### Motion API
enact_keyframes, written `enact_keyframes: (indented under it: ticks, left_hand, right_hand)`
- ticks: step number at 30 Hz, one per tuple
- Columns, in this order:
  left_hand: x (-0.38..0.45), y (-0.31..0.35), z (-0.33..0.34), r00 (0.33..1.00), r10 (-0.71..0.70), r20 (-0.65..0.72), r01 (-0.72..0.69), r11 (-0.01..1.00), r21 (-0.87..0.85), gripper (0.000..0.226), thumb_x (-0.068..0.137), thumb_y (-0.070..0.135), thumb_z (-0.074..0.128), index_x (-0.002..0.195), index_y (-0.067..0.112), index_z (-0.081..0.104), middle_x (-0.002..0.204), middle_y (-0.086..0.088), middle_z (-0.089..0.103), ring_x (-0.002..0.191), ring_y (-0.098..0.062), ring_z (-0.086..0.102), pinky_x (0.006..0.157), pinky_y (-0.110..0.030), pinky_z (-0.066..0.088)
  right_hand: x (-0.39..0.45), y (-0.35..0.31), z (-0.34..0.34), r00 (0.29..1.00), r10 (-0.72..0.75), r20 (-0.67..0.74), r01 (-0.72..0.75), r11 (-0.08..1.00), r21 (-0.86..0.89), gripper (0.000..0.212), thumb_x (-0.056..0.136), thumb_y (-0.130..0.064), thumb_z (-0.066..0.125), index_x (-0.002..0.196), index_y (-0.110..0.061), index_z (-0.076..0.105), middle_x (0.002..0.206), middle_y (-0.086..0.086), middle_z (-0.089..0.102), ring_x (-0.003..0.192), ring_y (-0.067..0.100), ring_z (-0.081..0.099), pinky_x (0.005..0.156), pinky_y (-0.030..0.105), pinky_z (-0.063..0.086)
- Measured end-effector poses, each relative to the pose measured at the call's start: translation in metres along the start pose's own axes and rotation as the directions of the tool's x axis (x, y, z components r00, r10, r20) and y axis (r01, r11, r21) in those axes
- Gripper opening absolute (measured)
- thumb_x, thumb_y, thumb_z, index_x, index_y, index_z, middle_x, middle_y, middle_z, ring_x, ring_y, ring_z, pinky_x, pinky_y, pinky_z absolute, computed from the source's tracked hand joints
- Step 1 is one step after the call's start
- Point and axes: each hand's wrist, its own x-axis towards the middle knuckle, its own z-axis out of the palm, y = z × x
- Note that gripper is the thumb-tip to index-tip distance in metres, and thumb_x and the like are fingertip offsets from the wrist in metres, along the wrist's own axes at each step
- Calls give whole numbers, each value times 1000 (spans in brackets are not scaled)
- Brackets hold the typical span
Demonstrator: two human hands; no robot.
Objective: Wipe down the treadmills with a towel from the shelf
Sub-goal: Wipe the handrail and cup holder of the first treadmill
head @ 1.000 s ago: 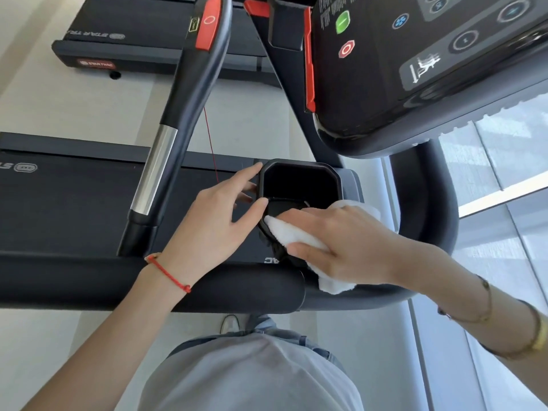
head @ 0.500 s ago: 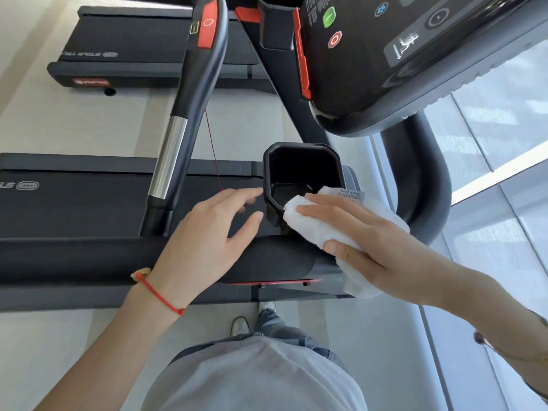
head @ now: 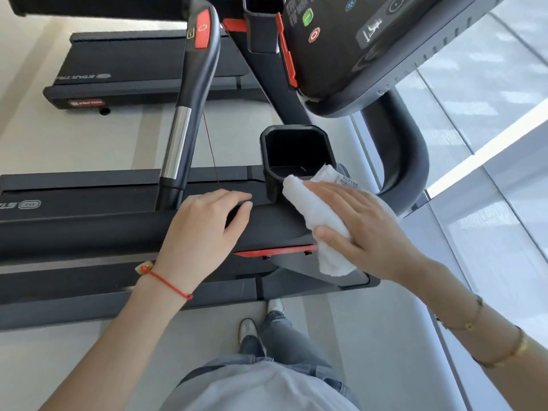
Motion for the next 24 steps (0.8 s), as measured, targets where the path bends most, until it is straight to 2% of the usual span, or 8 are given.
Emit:
enact_keyframes:
  ticks: [4,8,11,15,18,24]
  left_hand:
    - [-1,2,6,999,44,-16,-42,992,117,31,102,24,46,101,13,75,86,0,75,79,-26,69,80,-42,53]
    - [-3,1,9,994,76,-77,-64,986,156,32,102,22,46,96,12,75,76,-1,73,68,-26,66,70,-37,51]
    - [-5,2,11,993,83,-89,-66,982,180,32,103,22,45,100,14,76,76,1,73,67,-23,64,71,-37,50]
    - [-7,5,11,994,51,-96,-33,982,186,38,104,27,39,105,18,76,80,3,74,69,-20,64,78,-39,51]
    - [-7,7,11,996,30,-81,-11,975,222,46,105,32,31,105,18,75,79,1,74,71,-20,63,80,-38,50]
    - [-6,6,10,998,21,-61,-7,974,227,40,105,30,36,109,17,73,86,0,74,80,-22,65,87,-41,47]
  right_hand:
    - [1,-17,29,985,4,-170,-21,995,-96,55,99,-51,36,145,-20,40,142,-8,48,129,15,45,108,33,31]
    - [7,-25,42,973,-58,-221,38,995,-90,53,99,-49,40,143,-19,42,139,-6,50,124,16,48,106,34,33]
    - [1,-11,34,970,-90,-227,76,995,-68,53,100,-50,38,142,-18,44,133,-5,55,120,16,50,105,32,34]
    - [-9,6,26,958,-12,-285,9,1000,-11,49,101,-50,33,137,-21,48,124,-8,59,115,17,53,104,34,35]
    - [-8,2,30,950,21,-313,-35,999,-37,49,100,-52,32,134,-22,50,122,-8,59,112,17,52,101,33,34]
    - [1,-11,37,954,-20,-298,-11,995,-102,51,100,-51,33,136,-19,50,125,-3,57,110,22,52,99,39,36]
